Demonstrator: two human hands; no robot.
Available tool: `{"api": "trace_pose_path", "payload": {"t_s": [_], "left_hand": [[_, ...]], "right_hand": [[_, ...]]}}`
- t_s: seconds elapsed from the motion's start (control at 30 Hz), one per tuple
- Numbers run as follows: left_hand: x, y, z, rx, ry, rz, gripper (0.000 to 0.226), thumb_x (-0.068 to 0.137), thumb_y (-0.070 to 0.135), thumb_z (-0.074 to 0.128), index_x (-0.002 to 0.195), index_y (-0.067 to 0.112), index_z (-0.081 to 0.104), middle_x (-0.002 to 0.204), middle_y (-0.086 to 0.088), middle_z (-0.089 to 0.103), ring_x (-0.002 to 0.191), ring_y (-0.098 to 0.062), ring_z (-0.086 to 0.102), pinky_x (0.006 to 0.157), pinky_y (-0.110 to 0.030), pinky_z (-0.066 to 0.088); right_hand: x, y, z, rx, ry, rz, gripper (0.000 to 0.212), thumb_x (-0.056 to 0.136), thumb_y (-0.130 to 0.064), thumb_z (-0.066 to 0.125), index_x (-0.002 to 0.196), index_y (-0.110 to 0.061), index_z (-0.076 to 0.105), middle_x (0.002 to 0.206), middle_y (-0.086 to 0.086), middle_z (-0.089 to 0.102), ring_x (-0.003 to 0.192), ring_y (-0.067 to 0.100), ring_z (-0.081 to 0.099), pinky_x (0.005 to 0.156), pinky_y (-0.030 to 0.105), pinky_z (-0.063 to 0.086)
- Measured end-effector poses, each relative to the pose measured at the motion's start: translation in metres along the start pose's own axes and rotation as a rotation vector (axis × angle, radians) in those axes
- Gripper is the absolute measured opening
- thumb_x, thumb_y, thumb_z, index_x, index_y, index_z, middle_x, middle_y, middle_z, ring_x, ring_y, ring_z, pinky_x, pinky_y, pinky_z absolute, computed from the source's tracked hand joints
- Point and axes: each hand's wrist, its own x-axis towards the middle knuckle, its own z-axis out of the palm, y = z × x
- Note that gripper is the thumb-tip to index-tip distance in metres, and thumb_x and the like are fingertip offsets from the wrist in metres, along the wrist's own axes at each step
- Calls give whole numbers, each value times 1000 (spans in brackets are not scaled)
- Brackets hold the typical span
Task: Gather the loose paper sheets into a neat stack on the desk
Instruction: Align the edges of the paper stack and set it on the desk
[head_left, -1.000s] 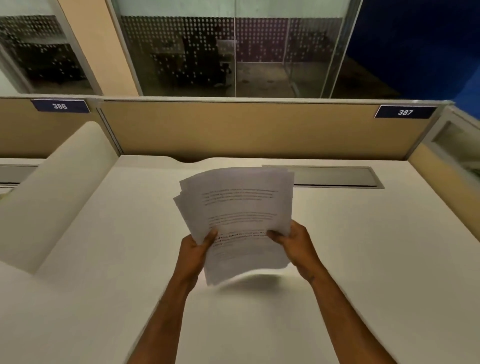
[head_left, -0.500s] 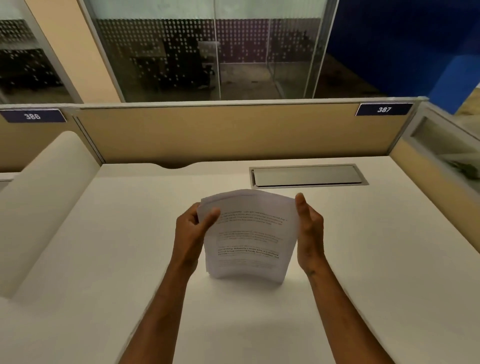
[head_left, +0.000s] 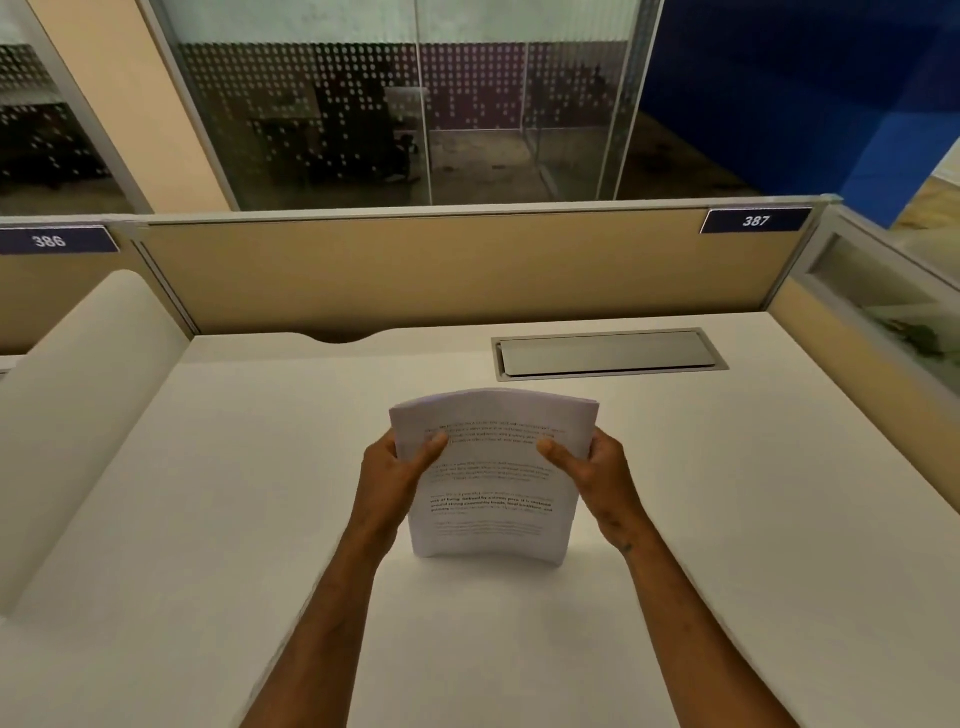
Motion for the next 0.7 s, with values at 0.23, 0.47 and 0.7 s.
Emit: {"api": "trace_pose_path", "payload": {"t_s": [0.23, 0.47, 0.7], "left_hand": [[-8, -7, 5, 19, 37, 70, 15, 97, 29, 56, 99, 28, 71, 85, 11, 78, 76, -13, 74, 62, -24, 60], [-30, -41, 16, -34, 89, -26, 19, 94, 33, 61, 108, 25, 70, 98, 4, 77, 93, -24, 73, 77, -41, 63], [-26, -21, 13, -57, 98, -14, 31, 79, 41, 76, 104, 23, 69, 93, 8, 78, 91, -19, 73, 70, -28, 60]], "right_hand": [[-3, -2, -1, 32, 60, -10, 12, 86, -27, 69, 94, -36, 68, 90, -9, 75, 82, 17, 73, 67, 28, 62], [-17, 31, 8, 3, 17, 93, 14, 89, -28, 66, 97, -38, 70, 93, -6, 76, 92, 24, 72, 76, 38, 63], [-14, 2, 2, 68, 31, 23, 47, 74, -67, 63, 102, -29, 67, 92, -1, 73, 88, 21, 72, 66, 27, 60]]}}
